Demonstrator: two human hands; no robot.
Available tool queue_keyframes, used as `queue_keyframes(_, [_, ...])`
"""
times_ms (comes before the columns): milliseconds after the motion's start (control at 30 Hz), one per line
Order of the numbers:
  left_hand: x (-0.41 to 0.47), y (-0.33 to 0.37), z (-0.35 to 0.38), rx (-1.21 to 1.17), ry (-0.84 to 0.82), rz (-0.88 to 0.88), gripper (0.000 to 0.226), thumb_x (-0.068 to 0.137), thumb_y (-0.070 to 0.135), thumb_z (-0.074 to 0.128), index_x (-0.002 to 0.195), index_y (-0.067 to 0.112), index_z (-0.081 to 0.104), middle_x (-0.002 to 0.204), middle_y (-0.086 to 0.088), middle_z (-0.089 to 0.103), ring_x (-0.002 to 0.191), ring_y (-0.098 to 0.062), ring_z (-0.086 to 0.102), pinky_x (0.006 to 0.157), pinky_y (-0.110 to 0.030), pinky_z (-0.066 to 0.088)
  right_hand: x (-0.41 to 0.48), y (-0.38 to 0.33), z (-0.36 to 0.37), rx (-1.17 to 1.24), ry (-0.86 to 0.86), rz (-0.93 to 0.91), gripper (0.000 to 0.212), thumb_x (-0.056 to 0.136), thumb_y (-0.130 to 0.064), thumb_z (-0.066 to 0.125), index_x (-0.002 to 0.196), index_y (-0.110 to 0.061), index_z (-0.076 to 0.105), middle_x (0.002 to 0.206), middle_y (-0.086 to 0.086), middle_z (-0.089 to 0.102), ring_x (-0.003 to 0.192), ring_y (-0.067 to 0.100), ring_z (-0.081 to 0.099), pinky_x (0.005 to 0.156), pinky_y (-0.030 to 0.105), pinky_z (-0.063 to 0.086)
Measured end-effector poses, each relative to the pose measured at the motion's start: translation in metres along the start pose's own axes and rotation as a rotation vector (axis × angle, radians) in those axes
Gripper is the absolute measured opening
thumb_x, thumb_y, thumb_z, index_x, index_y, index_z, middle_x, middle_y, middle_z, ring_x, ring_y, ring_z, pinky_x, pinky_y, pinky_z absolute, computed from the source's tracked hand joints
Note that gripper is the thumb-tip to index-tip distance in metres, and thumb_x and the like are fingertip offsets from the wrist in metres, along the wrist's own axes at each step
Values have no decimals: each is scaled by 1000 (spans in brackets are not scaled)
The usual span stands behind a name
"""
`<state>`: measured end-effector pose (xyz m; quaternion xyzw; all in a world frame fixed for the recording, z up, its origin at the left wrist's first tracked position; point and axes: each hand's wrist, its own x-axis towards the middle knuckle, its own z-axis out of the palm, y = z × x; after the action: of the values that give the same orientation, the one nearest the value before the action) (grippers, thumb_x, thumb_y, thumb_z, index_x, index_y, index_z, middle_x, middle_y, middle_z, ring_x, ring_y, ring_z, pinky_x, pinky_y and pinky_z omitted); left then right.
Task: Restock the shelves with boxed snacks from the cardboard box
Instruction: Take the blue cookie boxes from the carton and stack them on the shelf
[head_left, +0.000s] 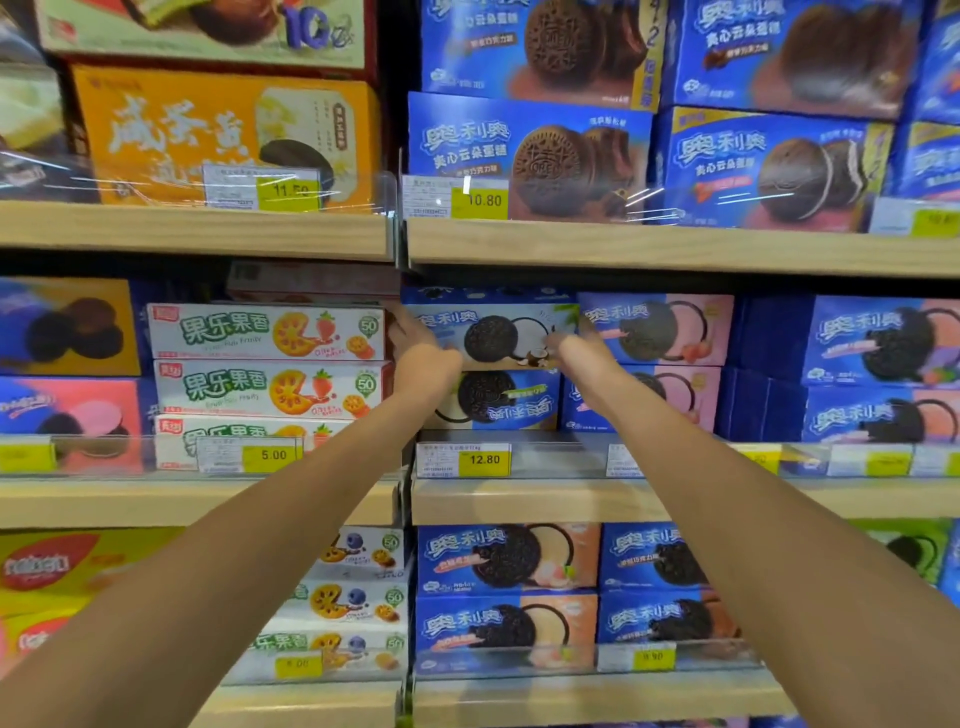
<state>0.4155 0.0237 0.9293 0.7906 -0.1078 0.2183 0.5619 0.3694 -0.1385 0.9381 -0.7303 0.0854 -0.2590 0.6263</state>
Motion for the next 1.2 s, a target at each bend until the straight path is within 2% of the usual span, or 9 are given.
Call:
queue_keyframes(67, [9, 0, 1, 44, -34, -5, 95, 84, 6, 61, 150, 11, -7, 153, -18, 15, 140, -33, 24, 116, -37, 24, 3, 3, -2, 2, -25, 1, 65, 80, -19, 61, 139, -16, 32, 135, 11, 48, 124, 31, 48, 107, 49, 38])
queue_keyframes(167, [21, 0, 1, 74, -71, -10, 92, 83, 10, 61, 150, 13, -1, 151, -17, 22, 138, -34, 29, 114, -41, 29, 11, 9, -4, -18, -37, -8, 60, 79, -19, 62, 133, -16, 36, 133, 11, 50, 123, 30, 49, 107, 47, 39])
queue_keyframes(267, [30, 2, 2, 135, -84, 12, 92, 82, 12, 63, 151, 13, 3, 151, -16, 26, 138, -33, 30, 112, -42, 32, 6, 4, -4, -118, -52, -11, 76, 80, -22, 65, 145, -12, 28, 143, 7, 42, 130, 27, 42, 109, 38, 35])
queue_keyframes(367, [37, 2, 3, 178, -115, 7, 84, 84, 14, 60, 150, 14, 9, 150, -13, 29, 136, -33, 33, 112, -41, 32, 4, -1, -2, -234, -51, -48, 60, 91, -17, 57, 144, -11, 30, 145, 6, 35, 131, 26, 39, 101, 30, 33])
queue_keyframes(500, [34, -1, 7, 199, -151, -6, 68, 89, 14, 53, 148, 10, 19, 148, -15, 31, 133, -32, 37, 109, -37, 35, 6, -3, -4, -383, -50, -76, 54, 96, -19, 49, 145, -6, 29, 152, 15, 15, 137, 30, 28, 108, 30, 26])
queue_keyframes(633, [33, -3, 7, 120, -143, 5, 59, 89, 5, 50, 144, 9, 29, 138, -16, 43, 123, -30, 48, 102, -36, 43, 4, -2, -4, -384, -70, -75, 56, 96, -17, 49, 147, -8, 27, 155, 11, 18, 140, 28, 25, 110, 31, 25])
queue_keyframes(867, [25, -2, -2, 88, -215, 4, 69, 92, 5, 49, 150, 18, 15, 143, -13, 40, 121, -31, 51, 103, -42, 43, -5, -3, -8, -398, -132, -64, 54, 95, -9, 47, 146, -5, 29, 153, 10, 29, 140, 26, 28, 109, 30, 27])
queue_keyframes(1000, [10, -2, -4, 32, -176, 21, 59, 89, -3, 45, 144, 12, 31, 133, -18, 49, 117, -34, 52, 101, -42, 44, -14, -3, -14, -356, -96, -88, 44, 94, -11, 50, 136, -2, 44, 144, 14, 43, 131, 28, 40, 106, 36, 33])
queue_keyframes(1200, [-37, 9, 2, -140, -217, 50, 39, 93, 1, 43, 131, 8, 49, 133, -11, 51, 121, -24, 49, 92, -22, 35, -42, -5, -26, -234, -68, -164, 29, 91, -11, 55, 120, -6, 58, 117, 13, 62, 109, 25, 59, 85, 31, 48])
